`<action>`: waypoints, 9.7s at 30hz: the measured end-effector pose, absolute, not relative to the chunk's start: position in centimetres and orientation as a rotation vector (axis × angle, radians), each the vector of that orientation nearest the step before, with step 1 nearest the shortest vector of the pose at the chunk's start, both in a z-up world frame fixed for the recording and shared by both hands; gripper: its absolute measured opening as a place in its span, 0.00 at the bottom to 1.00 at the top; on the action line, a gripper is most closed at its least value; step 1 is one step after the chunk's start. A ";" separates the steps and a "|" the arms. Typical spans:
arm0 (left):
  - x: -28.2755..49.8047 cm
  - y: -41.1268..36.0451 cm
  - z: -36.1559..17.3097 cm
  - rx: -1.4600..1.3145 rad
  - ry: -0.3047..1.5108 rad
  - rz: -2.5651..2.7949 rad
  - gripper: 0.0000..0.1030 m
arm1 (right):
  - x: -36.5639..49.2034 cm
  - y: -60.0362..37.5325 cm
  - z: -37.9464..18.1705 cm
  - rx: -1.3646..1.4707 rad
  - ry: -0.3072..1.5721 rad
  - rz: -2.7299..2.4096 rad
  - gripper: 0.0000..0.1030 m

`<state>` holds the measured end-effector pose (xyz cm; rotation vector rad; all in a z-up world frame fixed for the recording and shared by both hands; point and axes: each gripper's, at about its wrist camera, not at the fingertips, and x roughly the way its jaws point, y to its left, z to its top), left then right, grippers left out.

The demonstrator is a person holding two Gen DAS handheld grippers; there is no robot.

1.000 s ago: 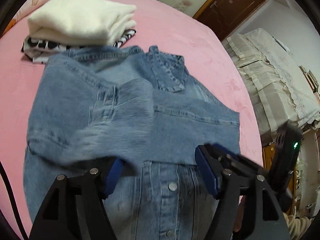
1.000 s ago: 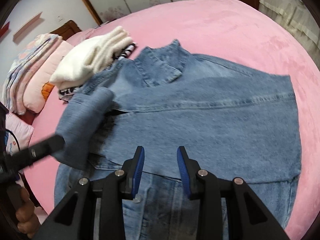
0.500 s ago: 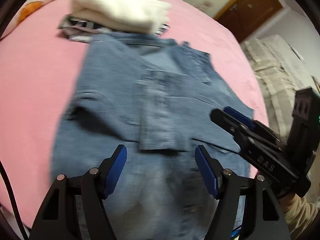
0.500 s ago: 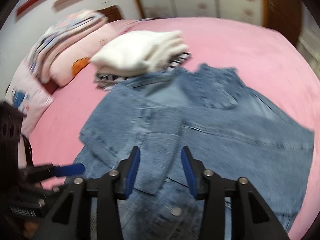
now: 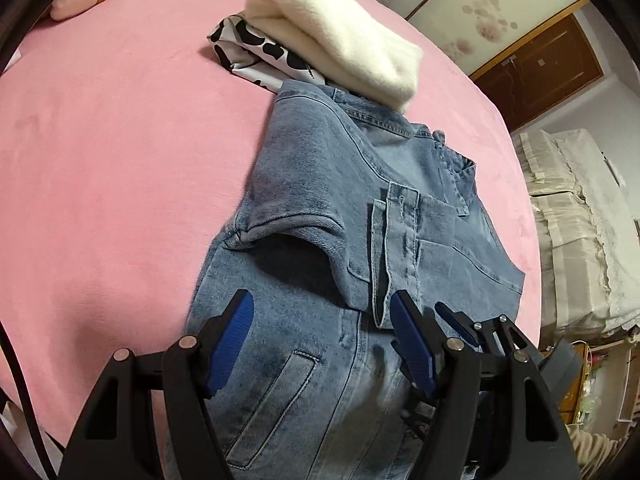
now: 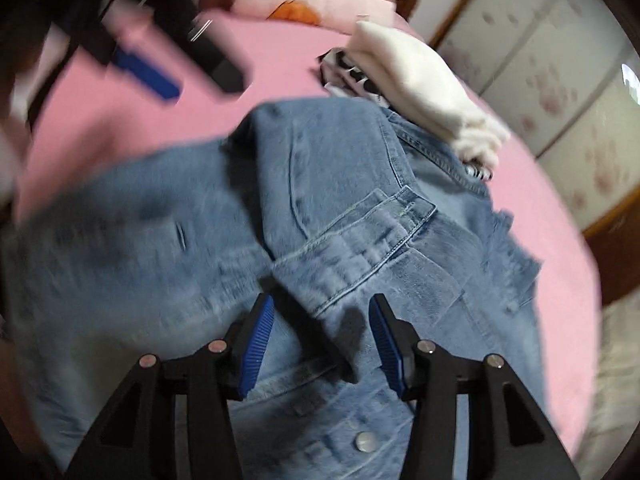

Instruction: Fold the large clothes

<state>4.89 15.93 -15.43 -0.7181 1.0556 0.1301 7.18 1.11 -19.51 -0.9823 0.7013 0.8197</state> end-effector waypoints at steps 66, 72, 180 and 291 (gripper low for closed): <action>18.5 18.5 -22.3 -0.361 1.137 0.215 0.16 | 29.2 -20.5 -18.2 0.074 1.058 0.537 0.13; 17.9 18.3 -22.6 -0.318 1.116 0.238 0.14 | 30.5 -19.5 -19.5 -0.020 1.112 0.479 0.16; 3.3 6.2 -4.7 -0.364 1.049 0.219 0.77 | 11.6 -21.3 -5.3 -0.037 1.019 0.377 0.37; 22.5 20.1 -12.5 -0.799 1.019 0.284 0.48 | 33.4 -36.4 -10.4 0.586 1.158 0.068 0.37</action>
